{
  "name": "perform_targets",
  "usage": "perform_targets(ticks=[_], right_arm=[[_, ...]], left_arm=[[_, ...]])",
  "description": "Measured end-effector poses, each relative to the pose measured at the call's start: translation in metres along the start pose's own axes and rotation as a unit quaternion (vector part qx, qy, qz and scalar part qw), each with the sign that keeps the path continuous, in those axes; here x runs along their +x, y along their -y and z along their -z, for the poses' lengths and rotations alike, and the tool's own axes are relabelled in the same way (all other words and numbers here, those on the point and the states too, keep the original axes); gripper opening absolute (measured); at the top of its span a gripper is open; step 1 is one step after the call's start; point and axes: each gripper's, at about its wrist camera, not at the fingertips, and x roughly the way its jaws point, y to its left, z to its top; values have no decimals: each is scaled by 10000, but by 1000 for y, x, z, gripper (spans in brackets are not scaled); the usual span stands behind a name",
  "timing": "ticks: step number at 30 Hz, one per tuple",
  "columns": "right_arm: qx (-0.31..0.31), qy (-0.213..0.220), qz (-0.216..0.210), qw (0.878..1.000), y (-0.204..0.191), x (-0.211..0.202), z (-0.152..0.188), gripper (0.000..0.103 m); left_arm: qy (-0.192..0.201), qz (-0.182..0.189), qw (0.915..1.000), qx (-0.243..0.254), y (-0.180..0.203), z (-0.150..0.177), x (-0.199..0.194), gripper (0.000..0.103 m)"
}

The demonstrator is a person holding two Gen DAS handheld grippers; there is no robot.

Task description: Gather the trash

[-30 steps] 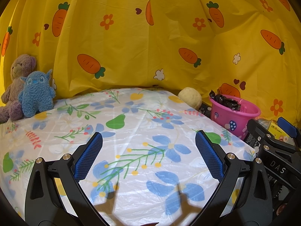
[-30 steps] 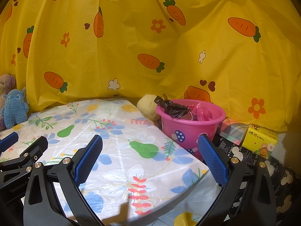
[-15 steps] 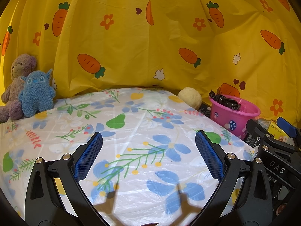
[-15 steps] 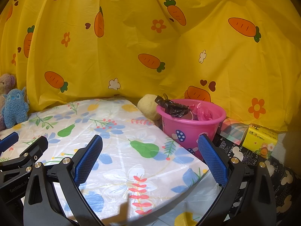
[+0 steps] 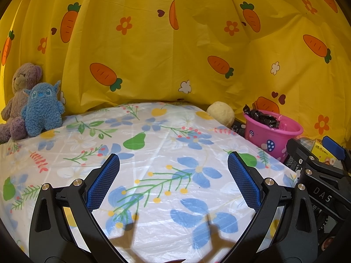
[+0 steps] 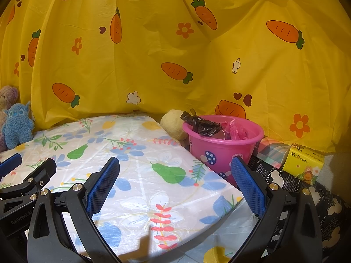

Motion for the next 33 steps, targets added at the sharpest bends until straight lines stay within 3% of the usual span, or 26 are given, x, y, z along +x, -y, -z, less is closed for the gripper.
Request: perform_targets(ticks=[33], right_arm=[[-1,-4,-6,10000,1,-1,0,97]], left_arm=[[-2,-5,10000,-23,3,-1,0,97]])
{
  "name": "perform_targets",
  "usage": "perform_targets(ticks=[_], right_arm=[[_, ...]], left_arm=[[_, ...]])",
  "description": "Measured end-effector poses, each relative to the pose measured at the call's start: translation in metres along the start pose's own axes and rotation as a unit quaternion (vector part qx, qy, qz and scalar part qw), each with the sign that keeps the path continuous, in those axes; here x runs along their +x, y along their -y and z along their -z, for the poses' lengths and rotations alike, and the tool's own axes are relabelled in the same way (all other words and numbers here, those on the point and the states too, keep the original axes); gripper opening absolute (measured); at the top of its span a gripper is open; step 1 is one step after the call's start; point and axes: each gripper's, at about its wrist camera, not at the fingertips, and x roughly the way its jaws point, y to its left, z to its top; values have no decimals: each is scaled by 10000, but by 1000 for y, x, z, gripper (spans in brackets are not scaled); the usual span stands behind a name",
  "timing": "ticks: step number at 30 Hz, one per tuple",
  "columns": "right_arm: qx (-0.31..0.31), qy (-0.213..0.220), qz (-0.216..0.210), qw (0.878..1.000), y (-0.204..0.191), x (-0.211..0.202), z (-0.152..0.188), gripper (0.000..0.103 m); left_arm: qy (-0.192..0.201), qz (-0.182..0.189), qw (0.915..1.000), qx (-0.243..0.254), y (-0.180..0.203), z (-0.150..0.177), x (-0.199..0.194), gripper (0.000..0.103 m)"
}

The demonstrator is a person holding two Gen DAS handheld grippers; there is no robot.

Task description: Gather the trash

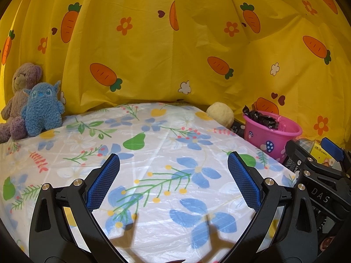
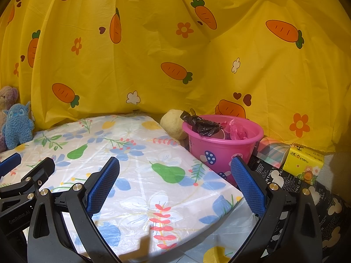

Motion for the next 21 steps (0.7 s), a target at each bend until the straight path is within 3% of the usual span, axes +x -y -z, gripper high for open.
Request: perform_targets(ticks=[12,15,21], right_arm=[[5,-5,-3,10000,-1,0,1,97],[-3,0,1,10000,-1,0,1,97],[-5,7,7,10000,-3,0,2,97]], left_arm=[[-26,105,9999,16,-1,0,-4,85],[-3,100,9999,16,-1,0,-5,76],[54,80,10000,-6,-3,-1,-6,75]])
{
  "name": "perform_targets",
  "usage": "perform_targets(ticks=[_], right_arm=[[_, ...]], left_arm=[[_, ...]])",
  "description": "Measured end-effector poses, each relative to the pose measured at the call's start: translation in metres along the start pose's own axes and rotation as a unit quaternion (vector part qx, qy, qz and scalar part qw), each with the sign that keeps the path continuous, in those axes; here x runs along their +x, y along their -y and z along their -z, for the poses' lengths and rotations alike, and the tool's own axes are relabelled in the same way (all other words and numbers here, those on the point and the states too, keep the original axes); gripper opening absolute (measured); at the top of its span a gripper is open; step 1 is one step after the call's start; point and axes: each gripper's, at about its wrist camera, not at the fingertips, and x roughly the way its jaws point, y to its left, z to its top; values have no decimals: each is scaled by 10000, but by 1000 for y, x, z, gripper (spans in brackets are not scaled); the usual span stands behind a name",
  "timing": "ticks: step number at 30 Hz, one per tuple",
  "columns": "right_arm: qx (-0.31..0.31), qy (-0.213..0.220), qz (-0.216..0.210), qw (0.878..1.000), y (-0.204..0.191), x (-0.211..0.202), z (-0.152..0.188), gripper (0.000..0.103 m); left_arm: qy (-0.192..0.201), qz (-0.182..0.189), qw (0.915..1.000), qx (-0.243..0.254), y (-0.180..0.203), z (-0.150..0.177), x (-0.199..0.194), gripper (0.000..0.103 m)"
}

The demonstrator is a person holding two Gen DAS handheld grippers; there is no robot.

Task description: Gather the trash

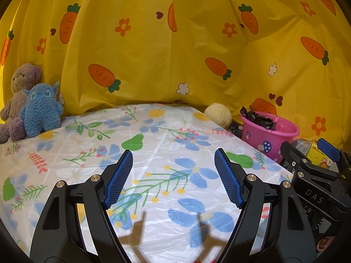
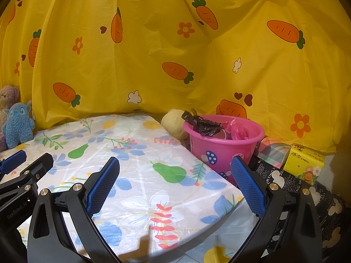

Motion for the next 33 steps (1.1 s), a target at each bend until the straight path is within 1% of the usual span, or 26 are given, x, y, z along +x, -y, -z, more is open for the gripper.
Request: perform_targets(ticks=[9,22,29,33], right_arm=[[0,-6,-3,10000,-1,0,0,97],[-2,1,-5,10000,-1,0,0,97],[3,3,4,10000,-1,-1,0,97],[9,19,-3,10000,-8,0,1,97]], left_arm=[[22,-23,10000,-7,-4,-1,-2,77],[100,-118,9999,43,-6,-1,-6,86],[152,-195,9997,68,-6,-2,-9,88],[205,-211,9995,98,-7,-3,-11,92]])
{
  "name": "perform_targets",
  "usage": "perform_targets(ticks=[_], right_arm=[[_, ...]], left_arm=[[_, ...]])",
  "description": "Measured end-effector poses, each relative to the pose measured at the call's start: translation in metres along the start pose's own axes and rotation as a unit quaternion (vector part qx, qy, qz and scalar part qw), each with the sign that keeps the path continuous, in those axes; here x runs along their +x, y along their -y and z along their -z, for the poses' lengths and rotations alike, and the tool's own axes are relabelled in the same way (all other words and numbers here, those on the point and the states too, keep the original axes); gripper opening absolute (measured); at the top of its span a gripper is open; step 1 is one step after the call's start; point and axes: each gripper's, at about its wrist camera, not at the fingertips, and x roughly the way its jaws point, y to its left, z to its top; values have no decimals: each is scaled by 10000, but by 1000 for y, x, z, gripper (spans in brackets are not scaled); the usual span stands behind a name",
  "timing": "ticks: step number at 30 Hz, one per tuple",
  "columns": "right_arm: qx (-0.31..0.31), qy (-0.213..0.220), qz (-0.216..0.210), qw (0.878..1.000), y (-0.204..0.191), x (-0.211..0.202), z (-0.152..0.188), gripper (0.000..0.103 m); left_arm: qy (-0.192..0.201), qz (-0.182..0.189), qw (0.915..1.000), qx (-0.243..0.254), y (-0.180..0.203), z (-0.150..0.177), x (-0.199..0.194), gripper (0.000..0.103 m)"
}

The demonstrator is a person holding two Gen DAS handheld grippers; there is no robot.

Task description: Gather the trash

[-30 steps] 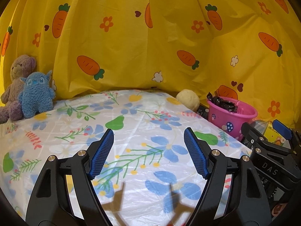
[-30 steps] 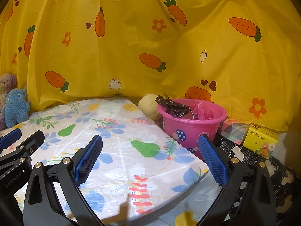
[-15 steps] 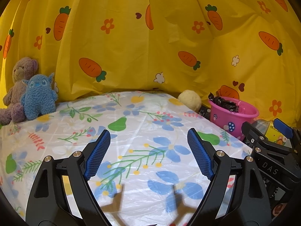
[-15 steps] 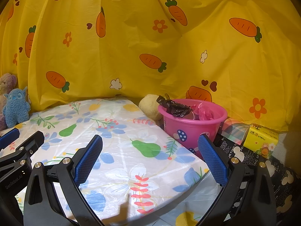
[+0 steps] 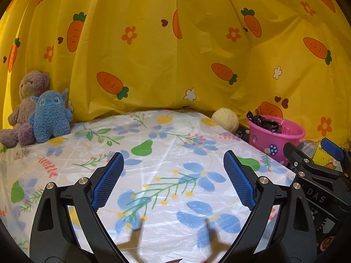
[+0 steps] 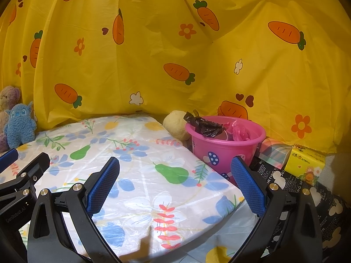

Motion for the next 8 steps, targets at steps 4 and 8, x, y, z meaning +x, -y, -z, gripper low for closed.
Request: perform_targets(ticks=[4,8], right_arm=[[1,-2,3,10000,1,0,0,97],[0,-2,-5,10000,2,0,-1,97]], left_arm=[[31,8,10000,1,-1,0,-1,97],[5,5,10000,-3,-1,0,0,97]])
